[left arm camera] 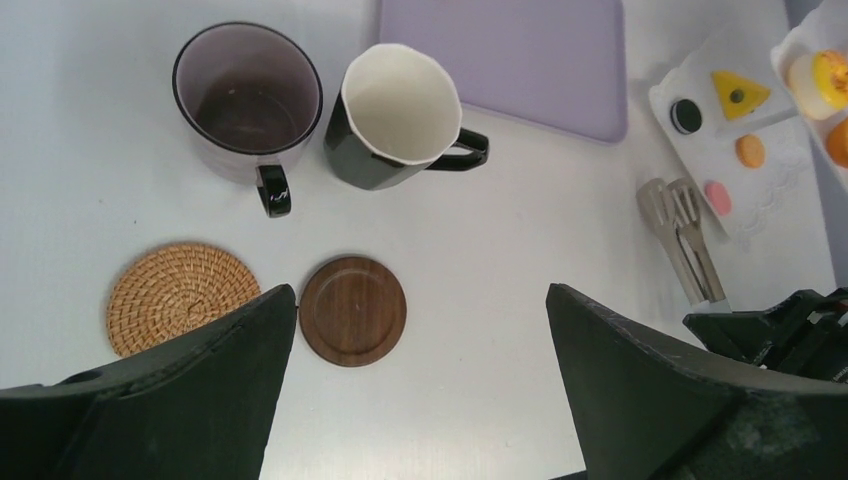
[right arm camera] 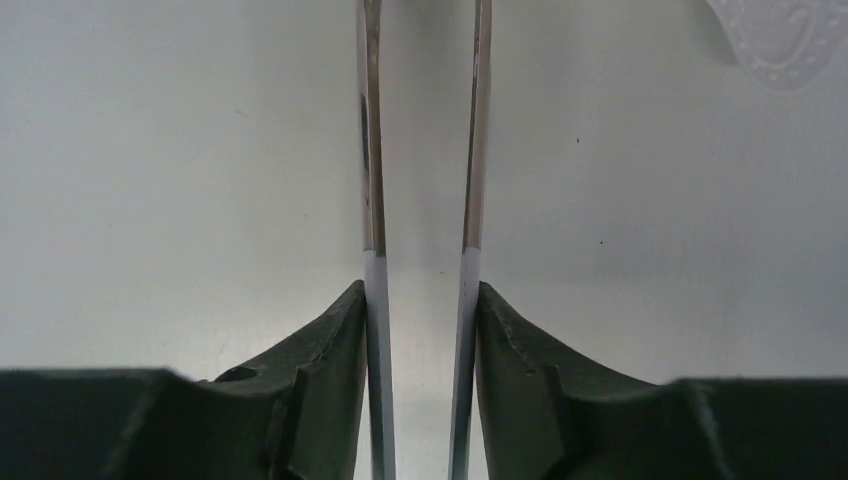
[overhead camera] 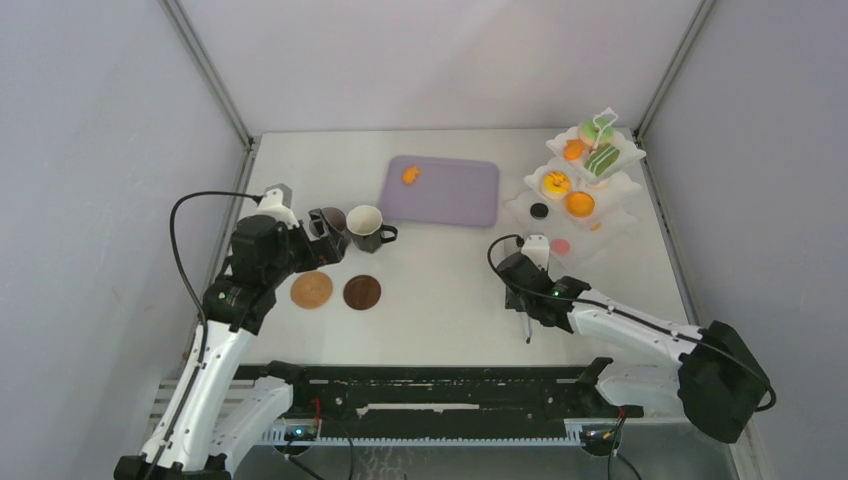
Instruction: Serve the afternoon tea
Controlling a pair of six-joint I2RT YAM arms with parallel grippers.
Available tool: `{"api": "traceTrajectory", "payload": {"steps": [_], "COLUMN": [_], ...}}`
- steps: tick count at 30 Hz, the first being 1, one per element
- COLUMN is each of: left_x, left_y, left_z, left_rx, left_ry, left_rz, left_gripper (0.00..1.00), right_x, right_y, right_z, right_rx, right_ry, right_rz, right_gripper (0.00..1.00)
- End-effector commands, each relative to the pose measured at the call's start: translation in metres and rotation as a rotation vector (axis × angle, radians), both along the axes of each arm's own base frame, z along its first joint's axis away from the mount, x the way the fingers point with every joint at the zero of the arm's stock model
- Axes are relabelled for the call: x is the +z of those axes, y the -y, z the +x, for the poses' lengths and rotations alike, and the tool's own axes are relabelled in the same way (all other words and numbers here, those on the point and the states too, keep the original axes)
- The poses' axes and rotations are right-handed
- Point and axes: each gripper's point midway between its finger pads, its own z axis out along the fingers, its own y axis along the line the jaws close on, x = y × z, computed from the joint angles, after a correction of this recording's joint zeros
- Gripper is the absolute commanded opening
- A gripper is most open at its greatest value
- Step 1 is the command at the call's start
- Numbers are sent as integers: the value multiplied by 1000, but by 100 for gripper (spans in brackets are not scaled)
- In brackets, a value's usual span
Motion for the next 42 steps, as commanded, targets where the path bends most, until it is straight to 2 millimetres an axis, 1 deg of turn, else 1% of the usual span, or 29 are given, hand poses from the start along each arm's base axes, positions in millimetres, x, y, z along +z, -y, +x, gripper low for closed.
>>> {"api": "traceTrajectory", "payload": {"steps": [1,4,7,8,10,11,12,14,16,17,18,19,20,22,24,25,26,27,28,29,31,35,36,39,42], "left_x": [-11,-23,-39,-43,-49,-50,-48,-41,-31,-29,-27,-29,-34,-48,-62,-66,-67,-67,-65,-63,-60,-59,-59,-60,-58], "left_y": [-4,-14,-29,-35,-42,-45,-47,-52,-62,-67,-73,-79,-86,-96,-96,-94,-92,-92,-93,-93,-94,-96,-96,-95,-93], "left_z": [3,2,-1,-2,-5,-6,-6,-7,-8,-10,-12,-13,-16,-21,-25,-26,-26,-27,-28,-28,-29,-30,-30,-29,-29], "left_rx": [37,102,204,235,282,296,301,311,341,360,381,408,444,500,504,492,483,480,480,480,484,492,494,492,477], "left_ry": [-42,-103,-182,-202,-227,-232,-231,-214,-191,-189,-190,-202,-225,-282,-336,-349,-356,-352,-342,-332,-313,-303,-305,-309,-306], "left_rz": [-2,13,37,41,35,26,13,-11,-25,-30,-34,-39,-46,-67,-106,-130,-145,-149,-148,-146,-143,-139,-141,-146,-144], "left_gripper": [100,100,100,100,100,99,99,100,100,99,100,100,100,99,99,99,99,100,100,99,99,99,100,100,100], "right_x": [-1,-5,1,6,20,29,40,58,77,81,85,87,87,88,89,75,71,66,62,57,42,8,2,-24,-42], "right_y": [-12,-19,-22,-23,-30,-37,-48,-80,-126,-147,-171,-193,-214,-258,-296,-312,-326,-336,-346,-353,-361,-365,-366,-356,-338], "right_z": [20,21,23,24,28,30,32,33,29,27,24,21,18,12,7,4,3,2,4,5,9,27,31,36,34], "right_rx": [-43,-20,-8,-3,11,29,58,137,249,294,349,397,442,525,578,591,603,609,607,605,584,532,522,488,437], "right_ry": [79,62,70,75,103,125,151,179,181,173,157,148,137,110,65,17,-3,-15,-23,-30,-48,-92,-104,-137,-176], "right_rz": [37,45,52,55,77,96,127,211,307,325,342,343,339,357,387,372,367,364,367,373,369,349,340,282,246], "right_gripper": [50,61,97,99,100,100,100,100,100,95,88,82,76,69,52,37,28,19,16,15,14,14,13,13,12]}}
